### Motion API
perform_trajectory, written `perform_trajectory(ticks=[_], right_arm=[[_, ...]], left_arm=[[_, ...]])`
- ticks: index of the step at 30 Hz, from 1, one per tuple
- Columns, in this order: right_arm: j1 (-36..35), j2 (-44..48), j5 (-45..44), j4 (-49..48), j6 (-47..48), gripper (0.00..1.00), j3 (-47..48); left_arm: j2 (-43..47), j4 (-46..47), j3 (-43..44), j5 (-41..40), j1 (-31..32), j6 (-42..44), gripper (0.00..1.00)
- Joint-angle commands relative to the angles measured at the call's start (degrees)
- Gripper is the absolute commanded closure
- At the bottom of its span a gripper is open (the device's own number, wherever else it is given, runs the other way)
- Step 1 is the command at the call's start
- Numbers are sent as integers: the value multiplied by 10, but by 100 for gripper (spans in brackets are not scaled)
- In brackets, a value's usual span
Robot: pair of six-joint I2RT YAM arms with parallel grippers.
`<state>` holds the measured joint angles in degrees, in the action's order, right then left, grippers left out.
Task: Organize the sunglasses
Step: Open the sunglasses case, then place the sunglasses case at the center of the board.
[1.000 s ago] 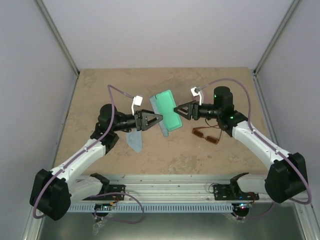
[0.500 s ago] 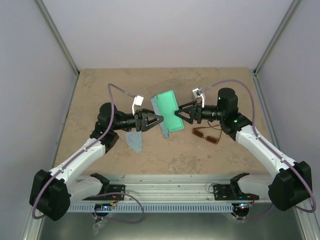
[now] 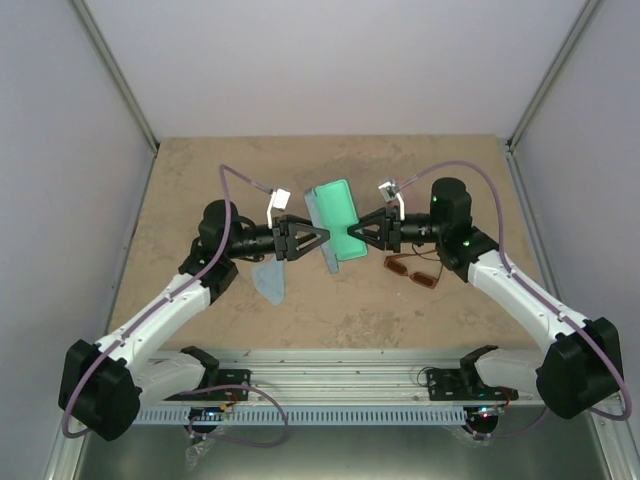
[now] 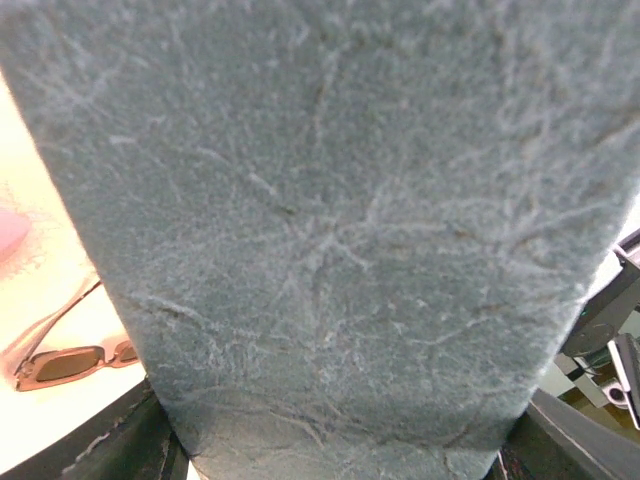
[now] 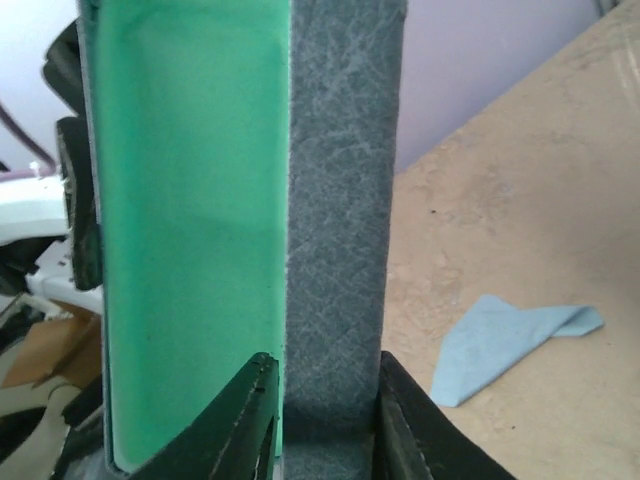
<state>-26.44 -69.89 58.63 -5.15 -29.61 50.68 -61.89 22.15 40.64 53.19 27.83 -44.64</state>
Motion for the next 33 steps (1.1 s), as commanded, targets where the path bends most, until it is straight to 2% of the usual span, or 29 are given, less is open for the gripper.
perform_trajectory(ticks=[1, 3, 5, 8, 9, 10, 16, 18, 20, 26, 33], right_arm=[[-5, 9, -34, 9, 26, 80, -3], [-6, 1, -56, 28, 35, 90, 4], [-7, -10, -84, 45, 42, 94, 11], [-6, -29, -146, 88, 55, 99, 22], [-6, -38, -169, 106, 63, 99, 28], [-6, -51, -196, 123, 73, 99, 34], [-37, -127, -401, 242, 146, 95, 89], [-62, -157, -481, 271, 165, 94, 116], [-85, -195, -546, 304, 180, 93, 152], [-141, -309, -714, 403, 218, 94, 248], [-171, -374, -798, 451, 228, 92, 302]], left_arm=[[-5, -54, 23, -57, -2, 42, 50], [-9, -55, 22, -64, -2, 40, 47], [-11, -65, 22, -77, -4, 40, 40], [-8, -107, 23, -127, -13, 46, 18], [-4, -127, 24, -154, -17, 52, 5], [1, -152, 25, -187, -21, 57, 2], [53, -321, 43, -500, -27, 84, 1], [66, -354, 48, -580, -27, 81, 1], [69, -372, 52, -617, -28, 75, 1], [60, -368, 41, -594, -28, 57, 1], [49, -353, 21, -572, -28, 44, 1]])
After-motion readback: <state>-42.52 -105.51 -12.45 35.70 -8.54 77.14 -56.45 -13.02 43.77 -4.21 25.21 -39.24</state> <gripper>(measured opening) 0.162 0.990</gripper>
